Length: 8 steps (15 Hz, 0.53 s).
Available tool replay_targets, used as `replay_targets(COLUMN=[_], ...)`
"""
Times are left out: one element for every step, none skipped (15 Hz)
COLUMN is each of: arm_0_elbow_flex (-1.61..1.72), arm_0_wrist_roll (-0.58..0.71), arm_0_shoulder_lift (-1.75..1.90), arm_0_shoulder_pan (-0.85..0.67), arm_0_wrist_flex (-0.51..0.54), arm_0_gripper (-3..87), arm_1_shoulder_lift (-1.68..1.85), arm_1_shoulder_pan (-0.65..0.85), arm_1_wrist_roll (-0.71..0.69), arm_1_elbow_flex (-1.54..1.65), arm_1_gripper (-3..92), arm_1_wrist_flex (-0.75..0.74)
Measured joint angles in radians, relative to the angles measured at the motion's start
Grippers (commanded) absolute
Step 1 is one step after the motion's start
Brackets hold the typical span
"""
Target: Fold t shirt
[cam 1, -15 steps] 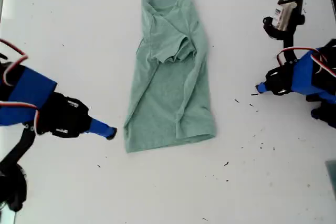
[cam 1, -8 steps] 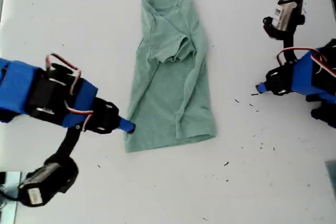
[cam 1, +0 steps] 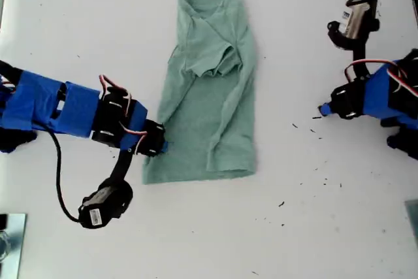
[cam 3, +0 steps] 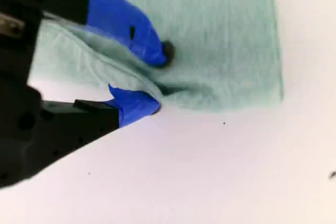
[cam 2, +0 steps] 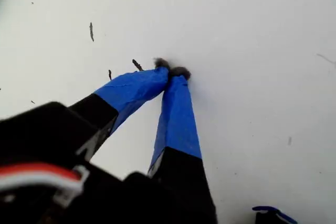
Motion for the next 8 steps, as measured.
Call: replay_targets(arm_0_elbow_flex=[0.083,0.130,0.140,0.143,0.156,0.160,0.156,0.143], arm_0_wrist_roll=[-0.029,-0.051,-0.057,-0.058,-0.058,-0.058,-0.057,-0.051], arm_0_shoulder_lift=[0.100,0.209,0.325,0.405,0.453,0.469,0.474,0.466], arm_0_shoulder_pan=[-0.008,-0.021,-0.040,-0.060,-0.078,-0.091,-0.092,-0.092], arm_0_wrist_flex=[0.025,0.064,0.104,0.156,0.184,0.187,0.187,0.186], arm_0_gripper=[-0.1,-0.1,-0.1,-0.1,-0.1,-0.1,-0.1,-0.1], arm_1_shoulder_lift=[0.005,0.012,0.020,0.023,0.031,0.037,0.041,0.046], arm_1_shoulder_pan=[0.000,0.000,-0.002,-0.002,-0.002,-0.003,-0.003,-0.003], arm_1_wrist_roll=[0.000,0.000,0.000,0.000,0.000,0.000,0.000,0.000], arm_1_elbow_flex=[0.002,0.008,0.011,0.012,0.017,0.018,0.021,0.025], arm_1_gripper=[1.0,1.0,1.0,1.0,1.0,1.0,1.0,1.0], arm_1_wrist_flex=[0.000,0.000,0.000,0.000,0.000,0.000,0.000,0.000])
